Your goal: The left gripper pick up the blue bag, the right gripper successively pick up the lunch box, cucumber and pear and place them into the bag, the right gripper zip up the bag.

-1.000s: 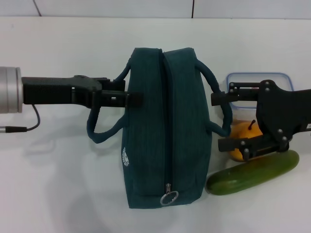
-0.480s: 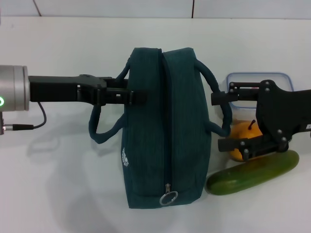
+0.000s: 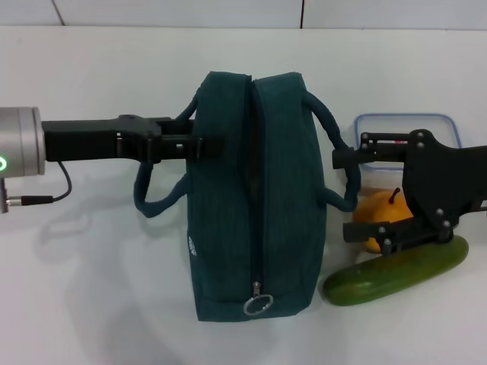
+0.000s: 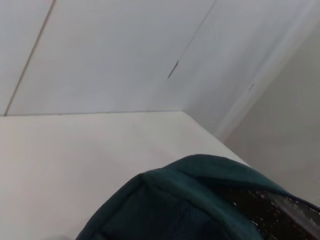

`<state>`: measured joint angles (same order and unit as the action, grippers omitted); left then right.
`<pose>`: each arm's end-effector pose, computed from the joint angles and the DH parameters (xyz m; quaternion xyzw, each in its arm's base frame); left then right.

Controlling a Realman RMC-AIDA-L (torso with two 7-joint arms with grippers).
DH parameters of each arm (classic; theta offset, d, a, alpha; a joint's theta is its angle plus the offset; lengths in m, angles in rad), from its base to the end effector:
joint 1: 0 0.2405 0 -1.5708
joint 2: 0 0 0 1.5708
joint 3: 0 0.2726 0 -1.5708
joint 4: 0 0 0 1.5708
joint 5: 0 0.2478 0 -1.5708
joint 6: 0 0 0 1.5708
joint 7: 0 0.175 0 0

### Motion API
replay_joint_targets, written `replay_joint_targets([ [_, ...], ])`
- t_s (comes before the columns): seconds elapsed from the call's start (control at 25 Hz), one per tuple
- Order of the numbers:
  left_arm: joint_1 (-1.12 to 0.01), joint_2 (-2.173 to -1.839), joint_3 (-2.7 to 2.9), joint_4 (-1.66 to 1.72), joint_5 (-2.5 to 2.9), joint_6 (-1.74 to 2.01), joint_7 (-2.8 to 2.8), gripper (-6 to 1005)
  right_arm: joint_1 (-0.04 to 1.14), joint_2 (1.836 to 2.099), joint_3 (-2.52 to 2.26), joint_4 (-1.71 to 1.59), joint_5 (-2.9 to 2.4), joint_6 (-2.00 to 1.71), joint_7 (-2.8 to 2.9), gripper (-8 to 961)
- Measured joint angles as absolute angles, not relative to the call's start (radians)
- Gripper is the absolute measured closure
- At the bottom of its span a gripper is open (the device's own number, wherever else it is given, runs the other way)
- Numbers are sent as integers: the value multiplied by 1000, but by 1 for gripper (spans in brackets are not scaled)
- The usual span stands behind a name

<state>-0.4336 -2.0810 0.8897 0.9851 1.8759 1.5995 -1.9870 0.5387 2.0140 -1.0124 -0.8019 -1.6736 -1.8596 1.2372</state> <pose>-0.2470 0.3785 0.0025 -0.8936 -0.3661 -0.2478 0.0777 0.1990 0.3507 -0.0062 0.9500 0.0287 -0.3108 0.0085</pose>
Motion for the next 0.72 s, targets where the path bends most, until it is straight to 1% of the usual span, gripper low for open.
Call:
replay_joint_targets([
  [0.2,-436,-2081,880,975,1857,1608,-1973,260,528,2016,-1007,-775,-1670,-1854,1223,111],
  [0.48,-447,-2067,879,929,1840,1618,-1977,292,518,2015,-1003,-721,-1649,-1851,1186,111],
  [0.72,-462,-2063,879,914,1844,1618,-1981,320,518,2013,-1007,-721,-1649,-1857,1185,112],
])
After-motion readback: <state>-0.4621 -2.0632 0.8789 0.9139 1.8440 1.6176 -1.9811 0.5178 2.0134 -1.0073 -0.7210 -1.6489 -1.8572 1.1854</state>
